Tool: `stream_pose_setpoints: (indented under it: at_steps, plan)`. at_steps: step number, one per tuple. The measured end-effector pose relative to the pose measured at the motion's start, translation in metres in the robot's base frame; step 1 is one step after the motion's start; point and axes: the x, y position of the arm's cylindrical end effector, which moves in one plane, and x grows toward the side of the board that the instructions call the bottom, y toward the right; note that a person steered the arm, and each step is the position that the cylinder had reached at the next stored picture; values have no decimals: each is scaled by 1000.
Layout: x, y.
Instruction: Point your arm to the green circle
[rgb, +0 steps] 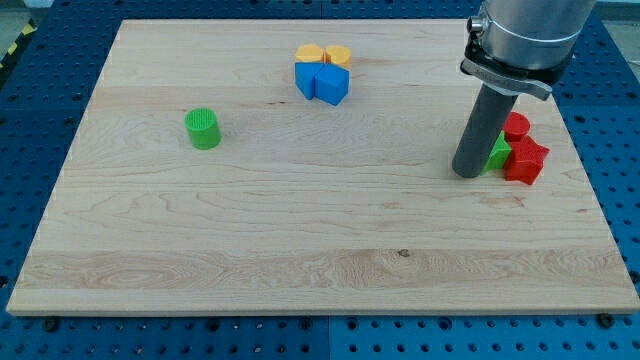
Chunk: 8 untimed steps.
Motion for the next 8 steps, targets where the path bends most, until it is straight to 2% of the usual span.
stream_pose_setpoints:
  at_steps: [2,4,5,6,7,8]
  plan:
    - [10,-93]
    - [26,-220]
    - [24,-291]
    - [2,-357]
    - [-24,-380]
    - [-26,-378]
